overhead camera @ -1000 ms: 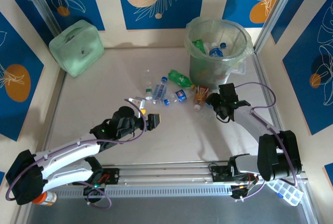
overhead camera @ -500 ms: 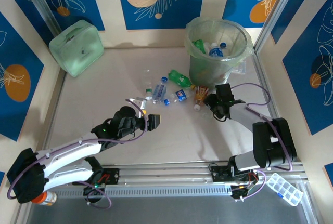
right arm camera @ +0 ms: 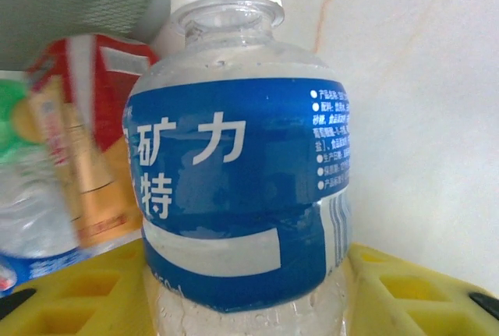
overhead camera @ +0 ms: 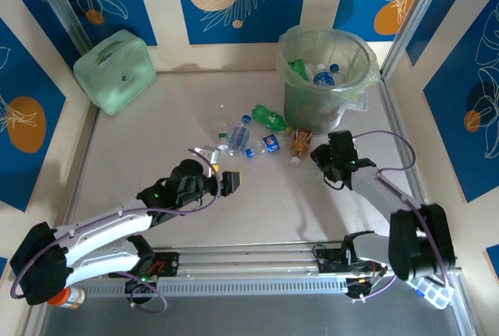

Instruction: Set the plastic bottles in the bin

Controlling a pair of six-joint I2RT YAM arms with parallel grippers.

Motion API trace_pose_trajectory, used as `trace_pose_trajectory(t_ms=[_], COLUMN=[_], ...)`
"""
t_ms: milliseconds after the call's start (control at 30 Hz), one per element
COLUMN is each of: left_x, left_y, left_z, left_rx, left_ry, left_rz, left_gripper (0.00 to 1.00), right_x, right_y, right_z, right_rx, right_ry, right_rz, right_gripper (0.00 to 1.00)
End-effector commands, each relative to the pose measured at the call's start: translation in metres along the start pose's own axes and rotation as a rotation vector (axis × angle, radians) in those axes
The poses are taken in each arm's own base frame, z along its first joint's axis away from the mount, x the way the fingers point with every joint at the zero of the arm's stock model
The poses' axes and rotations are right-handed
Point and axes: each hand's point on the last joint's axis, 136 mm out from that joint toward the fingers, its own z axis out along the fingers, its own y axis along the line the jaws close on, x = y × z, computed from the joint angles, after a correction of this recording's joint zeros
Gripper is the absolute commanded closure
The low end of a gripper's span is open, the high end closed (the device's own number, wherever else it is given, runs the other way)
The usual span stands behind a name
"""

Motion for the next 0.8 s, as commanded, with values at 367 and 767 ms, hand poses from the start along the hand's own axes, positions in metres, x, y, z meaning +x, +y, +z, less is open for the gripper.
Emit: trace_pose_trajectory(t_ms=[367, 767], left_x=[-0.009, -0.010], left_y=[-0.010, -0.011], left_z=[-0.007, -0.010], left_rx=[0.044, 0.046], left_ry=[-0.034, -0.039], left_rz=[0.009, 0.007], left_gripper=[0.16, 0.16], right_x=[-0.007, -0.125], right_y=[0.074, 0.208], right_z=[-0.165, -0.242], right_rx=[-0.377, -0.401], right_ry=[-0.329, -0.574], right_rz=[-0.330, -0.291], right_gripper=[0.51, 0.56])
